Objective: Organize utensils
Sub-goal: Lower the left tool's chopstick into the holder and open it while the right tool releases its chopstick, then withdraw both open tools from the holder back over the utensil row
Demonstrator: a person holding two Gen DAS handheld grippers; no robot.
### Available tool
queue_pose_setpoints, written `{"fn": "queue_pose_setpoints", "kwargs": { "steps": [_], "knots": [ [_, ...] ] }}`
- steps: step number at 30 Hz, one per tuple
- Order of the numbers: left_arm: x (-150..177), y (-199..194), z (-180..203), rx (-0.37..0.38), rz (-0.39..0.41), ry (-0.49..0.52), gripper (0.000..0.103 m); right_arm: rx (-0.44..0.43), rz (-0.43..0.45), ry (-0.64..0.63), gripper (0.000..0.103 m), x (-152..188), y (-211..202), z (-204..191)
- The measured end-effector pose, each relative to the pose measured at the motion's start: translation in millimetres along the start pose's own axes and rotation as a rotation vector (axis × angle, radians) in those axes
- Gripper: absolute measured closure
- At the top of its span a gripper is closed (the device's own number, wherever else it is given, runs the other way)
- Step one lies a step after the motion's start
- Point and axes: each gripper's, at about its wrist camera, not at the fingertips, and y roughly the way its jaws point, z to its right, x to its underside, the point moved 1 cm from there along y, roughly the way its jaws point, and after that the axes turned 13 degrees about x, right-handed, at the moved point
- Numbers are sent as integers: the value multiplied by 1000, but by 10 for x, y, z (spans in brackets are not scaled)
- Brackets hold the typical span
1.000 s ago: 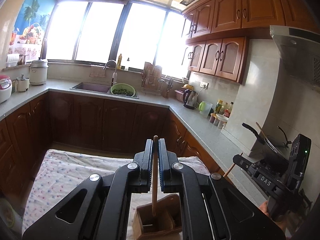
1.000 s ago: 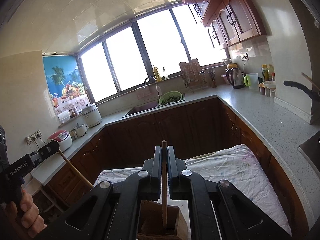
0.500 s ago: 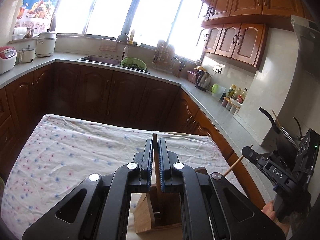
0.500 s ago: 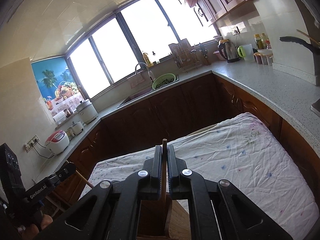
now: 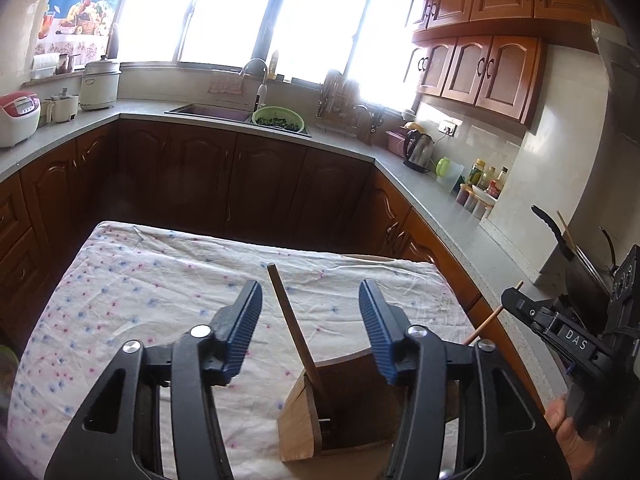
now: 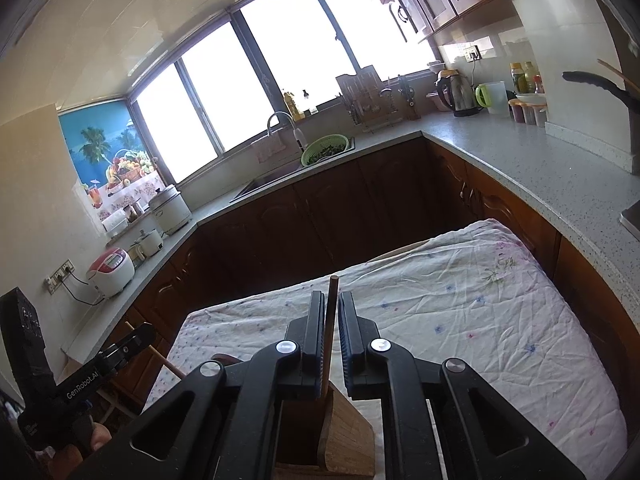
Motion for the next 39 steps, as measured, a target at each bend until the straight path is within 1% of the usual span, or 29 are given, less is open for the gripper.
{"fn": "queue_pose_setpoints", "kwargs": {
  "steps": [1, 2, 3, 5, 7, 8, 9, 10, 12, 15, 19, 24, 26, 29, 34, 39],
  "knots": [
    [2, -15, 0, -4, 0, -1, 36, 3, -4, 0, 87, 2, -8, -2],
    [4, -32, 0, -6, 0, -1, 30, 3, -7, 5, 74, 5, -18, 5],
    [8, -53, 2, -6, -2, -1, 27, -2, -7, 13, 52, 11, -32, 17],
    [14, -115, 0, -10, -6, -4, 14, -19, 3, 28, 36, 16, -92, 44],
    [33, -201, 5, -27, -6, 0, 7, -17, 17, 42, 29, 27, -175, 77],
    [45, -250, 11, -35, -8, 6, 7, -20, 18, 54, 22, 29, -212, 103],
    [59, -301, 16, -39, -14, 11, 6, -27, 21, 69, 16, 37, -255, 129],
    [77, -355, 23, -45, -21, 16, 4, -33, 26, 82, 15, 45, -301, 154],
    [136, -484, 37, -68, -31, 31, 1, -35, 29, 95, 8, 83, -405, 192],
    [274, -703, 46, -100, -33, 51, 0, -46, 28, 99, 8, 167, -572, 227],
    [526, -967, 49, -119, -51, 60, 0, -51, 24, 67, 8, 325, -812, 239],
    [865, -1218, 98, -161, -87, 91, 0, -39, 22, 16, 8, 554, -1108, 229],
    [973, -1306, 136, -164, -91, 103, 0, -30, 22, -1, 8, 637, -1223, 236],
    [1080, -1421, 211, -137, -100, 118, 0, -21, 26, -11, 8, 735, -1382, 257],
    [1179, -1526, 314, -120, -110, 131, 0, 0, 21, -24, 8, 873, -1559, 300],
    [1269, -1548, 316, -82, -131, 102, 0, 28, -7, -28, 8, 997, -1618, 356]
  ]
}}
